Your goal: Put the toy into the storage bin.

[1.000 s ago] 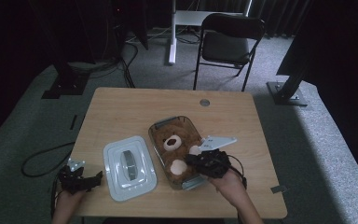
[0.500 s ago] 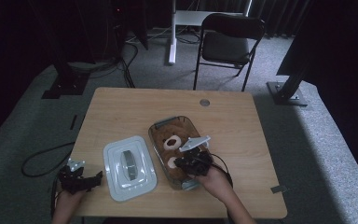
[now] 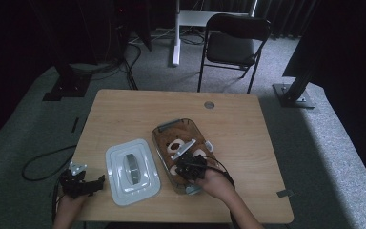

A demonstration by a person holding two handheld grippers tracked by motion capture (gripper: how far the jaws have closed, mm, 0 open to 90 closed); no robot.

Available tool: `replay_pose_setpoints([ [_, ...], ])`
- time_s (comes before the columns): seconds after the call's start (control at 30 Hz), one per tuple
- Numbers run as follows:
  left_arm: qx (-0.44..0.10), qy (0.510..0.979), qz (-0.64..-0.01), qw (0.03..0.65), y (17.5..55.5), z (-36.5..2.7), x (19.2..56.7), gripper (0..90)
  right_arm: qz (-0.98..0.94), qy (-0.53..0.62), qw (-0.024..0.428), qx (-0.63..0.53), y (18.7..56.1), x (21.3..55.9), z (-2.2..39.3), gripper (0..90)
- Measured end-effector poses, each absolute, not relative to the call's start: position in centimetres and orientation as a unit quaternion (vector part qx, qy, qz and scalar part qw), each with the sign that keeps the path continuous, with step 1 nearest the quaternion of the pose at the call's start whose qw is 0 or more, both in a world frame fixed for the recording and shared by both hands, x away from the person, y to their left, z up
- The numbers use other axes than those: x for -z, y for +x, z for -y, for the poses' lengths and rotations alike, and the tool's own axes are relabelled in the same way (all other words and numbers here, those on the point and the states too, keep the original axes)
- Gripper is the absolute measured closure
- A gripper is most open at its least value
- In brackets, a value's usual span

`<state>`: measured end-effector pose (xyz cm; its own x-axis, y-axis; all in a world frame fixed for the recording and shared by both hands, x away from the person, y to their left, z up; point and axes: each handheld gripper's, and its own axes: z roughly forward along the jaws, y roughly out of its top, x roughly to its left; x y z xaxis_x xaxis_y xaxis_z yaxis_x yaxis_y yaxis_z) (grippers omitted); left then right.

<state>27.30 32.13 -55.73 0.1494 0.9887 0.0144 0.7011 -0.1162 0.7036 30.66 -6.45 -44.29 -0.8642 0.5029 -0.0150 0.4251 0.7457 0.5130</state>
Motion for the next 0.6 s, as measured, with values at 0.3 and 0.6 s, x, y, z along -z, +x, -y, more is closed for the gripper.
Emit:
replay_pose_setpoints([
  [0.3,-0.253,0.704,-0.601,0.283,27.3,-32.1,55.7,1.1,-0.897,0.274,0.077,-0.337,29.9,41.8,9.1,83.4],
  [0.6,-0.253,0.704,-0.601,0.283,27.3,-32.1,55.7,1.0,-0.853,0.336,0.133,-0.376,29.8,38.9,15.2,83.9],
])
